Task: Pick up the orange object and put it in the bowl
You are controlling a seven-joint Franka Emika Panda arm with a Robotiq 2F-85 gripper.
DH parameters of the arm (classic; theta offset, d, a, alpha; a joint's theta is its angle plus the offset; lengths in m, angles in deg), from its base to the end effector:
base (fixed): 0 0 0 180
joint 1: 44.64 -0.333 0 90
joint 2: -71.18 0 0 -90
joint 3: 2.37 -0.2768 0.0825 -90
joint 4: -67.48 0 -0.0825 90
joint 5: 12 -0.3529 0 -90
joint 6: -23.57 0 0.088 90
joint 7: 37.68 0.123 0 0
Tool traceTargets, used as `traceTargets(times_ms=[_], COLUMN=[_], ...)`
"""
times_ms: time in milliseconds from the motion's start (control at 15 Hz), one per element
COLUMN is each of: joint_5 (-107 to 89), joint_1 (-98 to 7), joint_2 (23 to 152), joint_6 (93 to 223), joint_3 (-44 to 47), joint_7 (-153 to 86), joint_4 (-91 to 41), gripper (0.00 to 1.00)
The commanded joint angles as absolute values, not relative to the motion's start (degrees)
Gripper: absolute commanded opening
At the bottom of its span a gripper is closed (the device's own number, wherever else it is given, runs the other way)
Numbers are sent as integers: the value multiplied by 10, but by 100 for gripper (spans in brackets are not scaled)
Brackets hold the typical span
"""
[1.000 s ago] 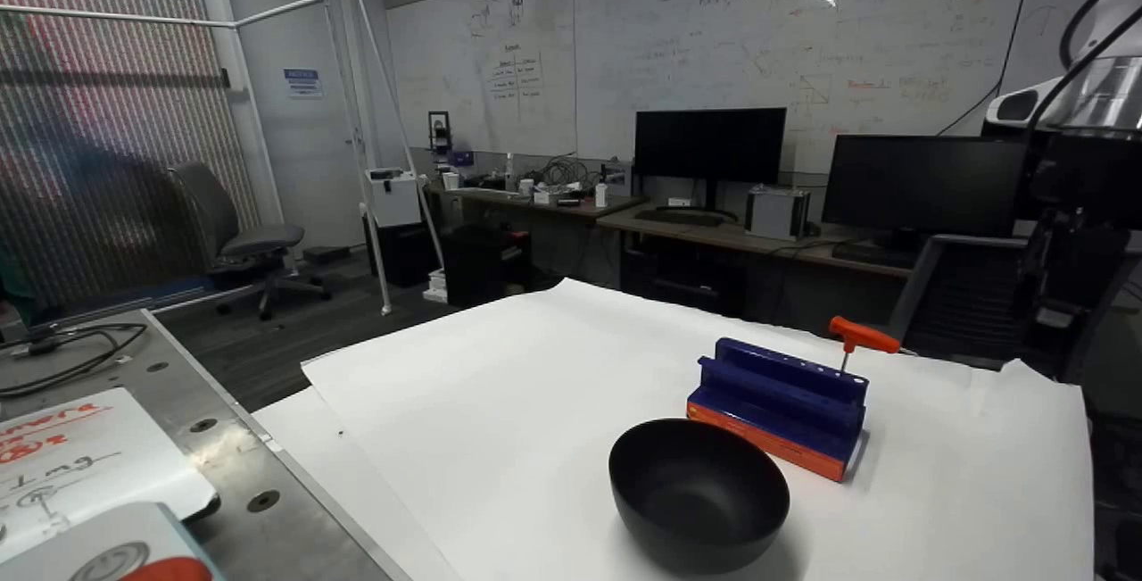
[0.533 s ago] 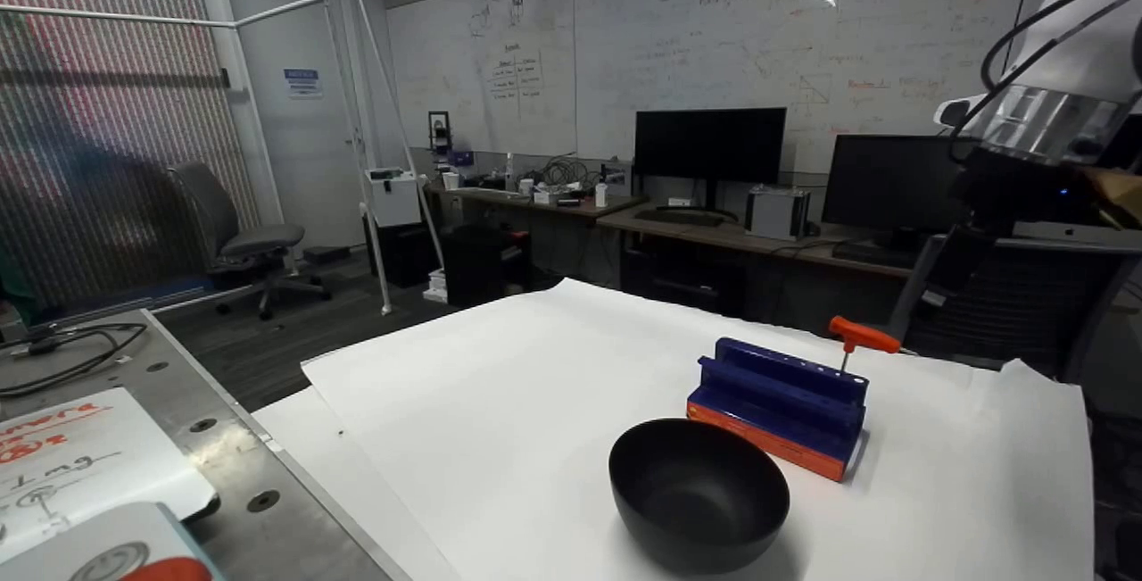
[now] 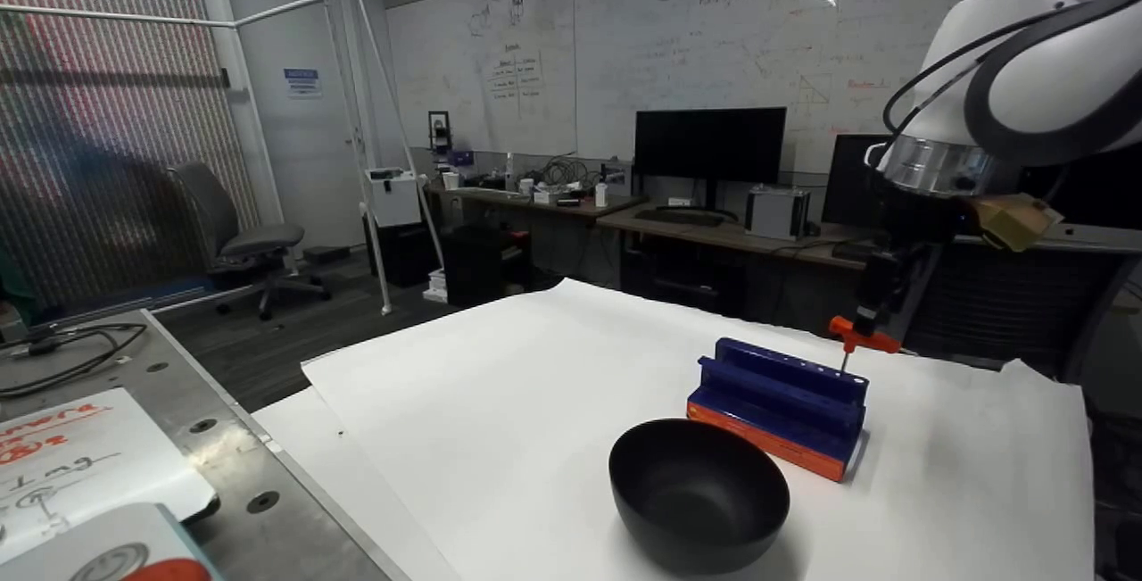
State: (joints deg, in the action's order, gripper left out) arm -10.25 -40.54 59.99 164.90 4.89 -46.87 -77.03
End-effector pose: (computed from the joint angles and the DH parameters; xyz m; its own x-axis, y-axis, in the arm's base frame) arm 0.4363 -0.0867 0.3282 0.9905 -0.0132 0.1367 -0.0160 -0.9997 0.0198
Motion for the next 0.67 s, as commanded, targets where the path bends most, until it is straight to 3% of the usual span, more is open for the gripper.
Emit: traceTargets(times_ms=[0,467,600], joint_5=[-109,-106,-99], joint_1=[-402,-402,-403], joint_2=[637,640,628], joint_6=[1620,1623,1616], joint_3=[47,44,40], joint_7=[-467,-471,-467], joint_4=[-726,-739,-745], gripper=[73,18,12])
